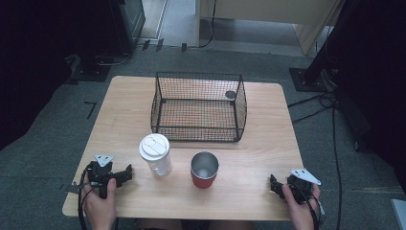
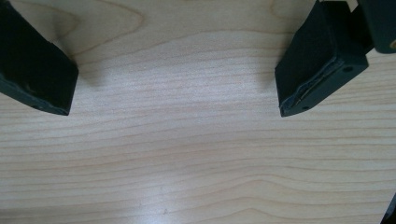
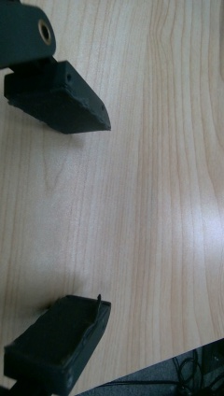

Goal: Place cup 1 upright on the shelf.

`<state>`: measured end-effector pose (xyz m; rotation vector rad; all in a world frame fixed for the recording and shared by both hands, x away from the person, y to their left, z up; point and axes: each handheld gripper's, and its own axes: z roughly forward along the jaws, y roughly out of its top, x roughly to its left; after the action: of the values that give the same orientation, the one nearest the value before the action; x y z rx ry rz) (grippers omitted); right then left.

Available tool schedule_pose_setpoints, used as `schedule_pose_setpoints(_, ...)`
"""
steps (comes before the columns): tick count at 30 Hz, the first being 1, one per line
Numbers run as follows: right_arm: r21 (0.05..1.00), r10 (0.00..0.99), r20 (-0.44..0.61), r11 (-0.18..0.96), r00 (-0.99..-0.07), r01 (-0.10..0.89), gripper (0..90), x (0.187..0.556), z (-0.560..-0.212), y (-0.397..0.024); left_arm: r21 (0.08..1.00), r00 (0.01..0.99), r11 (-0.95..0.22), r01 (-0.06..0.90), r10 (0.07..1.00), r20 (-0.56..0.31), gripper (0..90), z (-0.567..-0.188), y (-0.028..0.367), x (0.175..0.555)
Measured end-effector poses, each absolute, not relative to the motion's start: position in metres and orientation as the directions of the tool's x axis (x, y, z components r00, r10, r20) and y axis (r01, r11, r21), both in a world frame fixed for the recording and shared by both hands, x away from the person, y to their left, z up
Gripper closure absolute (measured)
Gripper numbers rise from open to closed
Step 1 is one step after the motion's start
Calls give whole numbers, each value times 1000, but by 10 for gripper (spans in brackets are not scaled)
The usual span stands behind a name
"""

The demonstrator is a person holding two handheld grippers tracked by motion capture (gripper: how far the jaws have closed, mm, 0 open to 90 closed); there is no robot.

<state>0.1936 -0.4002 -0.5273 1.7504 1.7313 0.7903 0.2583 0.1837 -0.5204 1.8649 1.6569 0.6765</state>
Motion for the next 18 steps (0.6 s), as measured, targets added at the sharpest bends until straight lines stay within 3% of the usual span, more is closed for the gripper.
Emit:
schedule_pose_setpoints(4,736,999,34,-20,-7,677,104,194,-527,-400,692,113,-88,716,994,10,1,-520,184,258)
schedule_pose_setpoints(7,753,998,57,-51,12,657,27,191,-526,-402,693,113,-89,716,994,11,1,-521,184,258)
schedule_pose_setpoints(18,780,995,62,2,-80,625,0,182,-502,-376,692,113,-89,716,994,11,1,-520,184,258)
